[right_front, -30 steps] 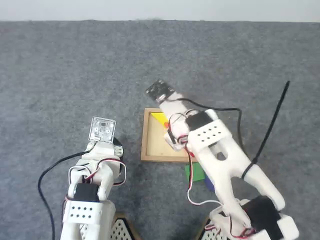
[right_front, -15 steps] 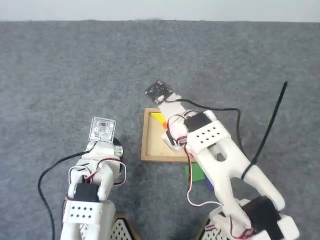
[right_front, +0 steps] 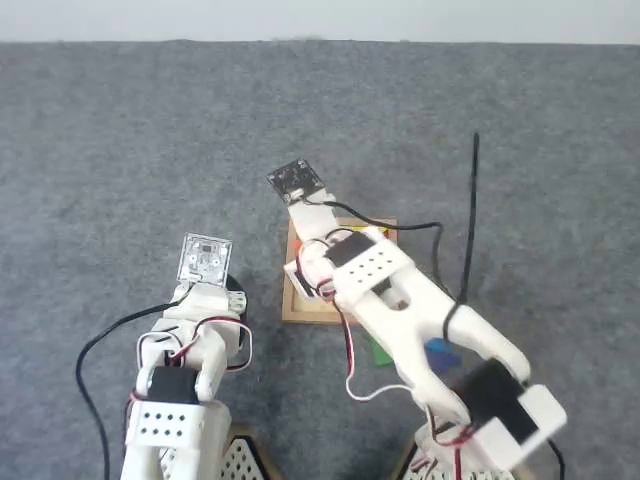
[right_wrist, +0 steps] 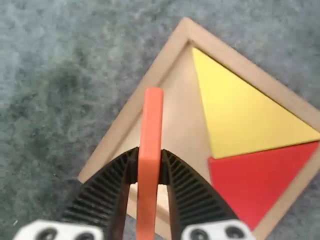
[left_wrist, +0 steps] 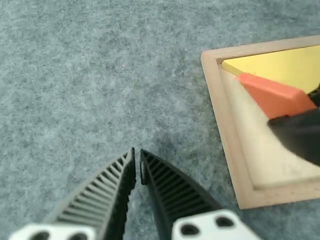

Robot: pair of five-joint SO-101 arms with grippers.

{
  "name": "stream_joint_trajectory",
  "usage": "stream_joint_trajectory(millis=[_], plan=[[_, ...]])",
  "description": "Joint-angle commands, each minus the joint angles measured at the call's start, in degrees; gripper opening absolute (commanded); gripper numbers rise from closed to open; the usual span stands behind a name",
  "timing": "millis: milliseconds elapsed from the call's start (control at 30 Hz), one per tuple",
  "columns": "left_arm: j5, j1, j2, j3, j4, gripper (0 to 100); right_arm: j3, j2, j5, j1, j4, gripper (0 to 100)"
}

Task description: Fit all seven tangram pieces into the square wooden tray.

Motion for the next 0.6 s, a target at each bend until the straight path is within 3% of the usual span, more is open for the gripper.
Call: stream_joint_trajectory(millis=[0,267,567], plan=[[0.4,-0.3,-0.7,-0.5,0.1,2,-6.5,2.4,-1.7,-0.6,-1.2,0.8],[0.4,-0.3,-0.7,-0.5,0.1,2,-11.8,10.0,-5.9,-0.4,-1.3,2.2],[0.4,-0.3,-0.7,-0.5,0.1,2,-14.2,12.4,-5.6,-0.1,-1.2,26.7]])
